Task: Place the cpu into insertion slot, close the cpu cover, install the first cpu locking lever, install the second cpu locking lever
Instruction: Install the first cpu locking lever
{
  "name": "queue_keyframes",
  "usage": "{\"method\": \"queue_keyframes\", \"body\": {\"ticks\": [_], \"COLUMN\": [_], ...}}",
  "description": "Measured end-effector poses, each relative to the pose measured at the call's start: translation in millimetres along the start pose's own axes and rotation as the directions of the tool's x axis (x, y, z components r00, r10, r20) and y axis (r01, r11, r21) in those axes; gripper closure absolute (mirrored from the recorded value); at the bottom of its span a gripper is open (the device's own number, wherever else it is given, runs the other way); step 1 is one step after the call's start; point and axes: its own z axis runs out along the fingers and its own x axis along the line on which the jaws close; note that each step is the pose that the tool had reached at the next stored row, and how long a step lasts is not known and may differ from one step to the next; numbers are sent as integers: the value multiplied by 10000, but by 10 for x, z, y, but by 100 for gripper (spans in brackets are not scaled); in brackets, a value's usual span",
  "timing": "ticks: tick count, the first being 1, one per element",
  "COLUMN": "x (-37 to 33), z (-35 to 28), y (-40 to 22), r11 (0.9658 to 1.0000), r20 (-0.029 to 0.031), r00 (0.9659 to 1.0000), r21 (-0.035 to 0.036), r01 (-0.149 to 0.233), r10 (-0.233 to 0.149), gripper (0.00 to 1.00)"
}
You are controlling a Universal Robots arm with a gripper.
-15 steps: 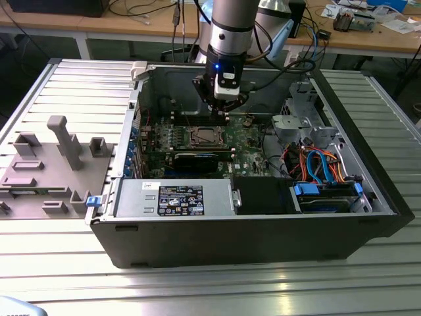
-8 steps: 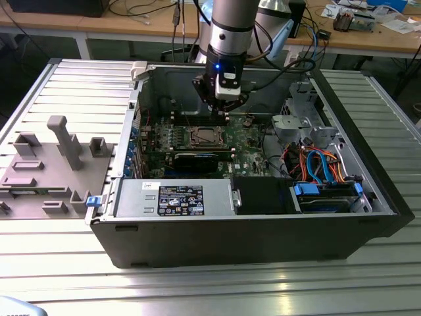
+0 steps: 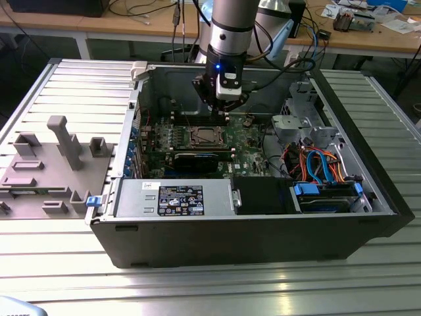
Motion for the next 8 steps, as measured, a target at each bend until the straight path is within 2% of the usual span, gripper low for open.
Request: {"method": "queue_keyframes", "body": {"ticks": [8], "x": [0], "z": [0], "y": [0], "r11": [9998], "r20": [3], "r00": [9998], "r21": [9], "r01": [179], "r10": [-179], "gripper": [89]}}
